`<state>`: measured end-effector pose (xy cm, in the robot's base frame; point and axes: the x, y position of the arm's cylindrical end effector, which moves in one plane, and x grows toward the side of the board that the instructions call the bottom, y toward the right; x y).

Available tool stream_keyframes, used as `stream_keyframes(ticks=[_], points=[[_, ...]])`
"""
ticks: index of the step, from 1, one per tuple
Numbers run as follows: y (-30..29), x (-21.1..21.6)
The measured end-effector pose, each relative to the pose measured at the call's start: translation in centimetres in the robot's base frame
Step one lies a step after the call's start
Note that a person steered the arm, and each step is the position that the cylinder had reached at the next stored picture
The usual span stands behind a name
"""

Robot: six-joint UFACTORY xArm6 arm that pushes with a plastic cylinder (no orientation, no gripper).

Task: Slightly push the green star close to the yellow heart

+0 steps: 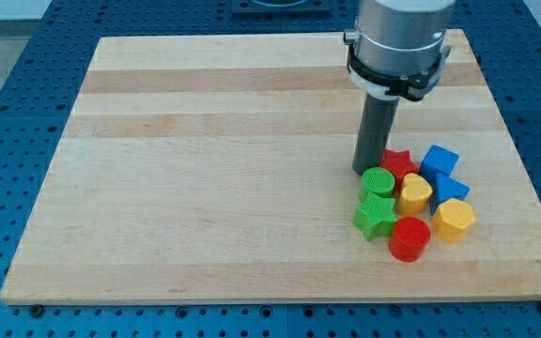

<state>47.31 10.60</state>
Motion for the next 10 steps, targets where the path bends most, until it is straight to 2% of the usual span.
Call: stream_keyframes(ticks=[2, 3, 4, 5, 6, 7, 10], points=[[0.1, 0.3], [-3.7, 1.1], [-7.7, 5.1], [-7.8, 10.0], [-4.8, 10.6], [-4.0, 8.3], [-1.9, 7.7]])
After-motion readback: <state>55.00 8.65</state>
